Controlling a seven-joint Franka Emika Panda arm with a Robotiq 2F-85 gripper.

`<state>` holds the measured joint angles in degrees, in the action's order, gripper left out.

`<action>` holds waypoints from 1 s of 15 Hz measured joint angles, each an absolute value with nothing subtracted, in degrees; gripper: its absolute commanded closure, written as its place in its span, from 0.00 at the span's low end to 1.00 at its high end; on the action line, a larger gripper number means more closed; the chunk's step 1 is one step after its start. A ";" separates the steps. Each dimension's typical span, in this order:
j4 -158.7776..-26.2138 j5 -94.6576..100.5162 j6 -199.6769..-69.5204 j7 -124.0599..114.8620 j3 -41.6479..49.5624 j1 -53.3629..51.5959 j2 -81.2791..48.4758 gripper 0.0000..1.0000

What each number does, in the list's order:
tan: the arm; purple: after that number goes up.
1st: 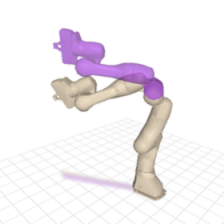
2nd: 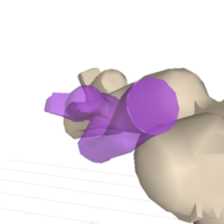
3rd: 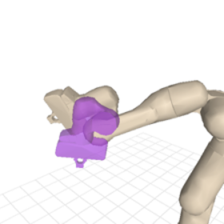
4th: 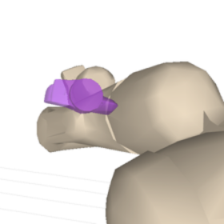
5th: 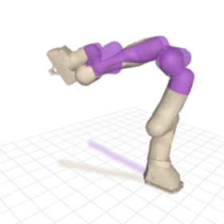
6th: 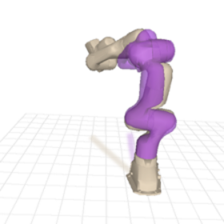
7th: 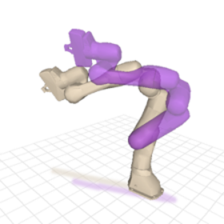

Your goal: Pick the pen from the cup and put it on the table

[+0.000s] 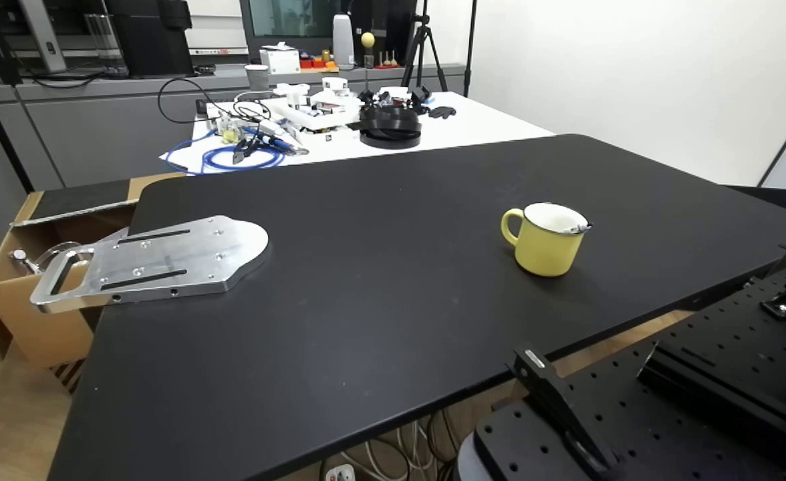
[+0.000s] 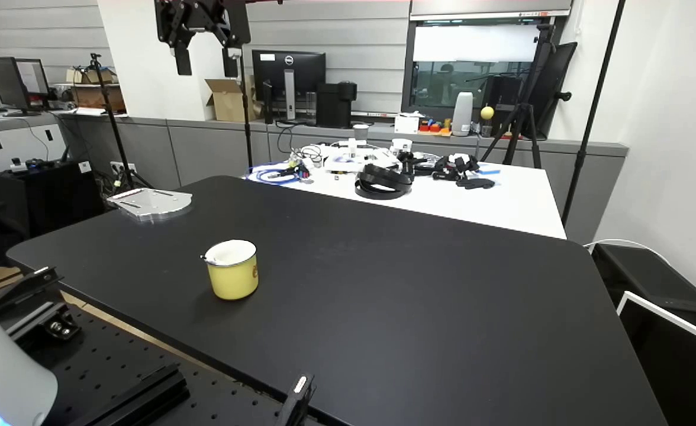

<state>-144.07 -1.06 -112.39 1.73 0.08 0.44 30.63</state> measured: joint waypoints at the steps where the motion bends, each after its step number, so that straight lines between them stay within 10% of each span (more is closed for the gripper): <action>1: -144.14 -1.04 -112.76 1.85 0.12 0.44 29.83 0.00; 15: -142.07 -1.48 -117.55 0.94 2.12 2.15 6.81 0.00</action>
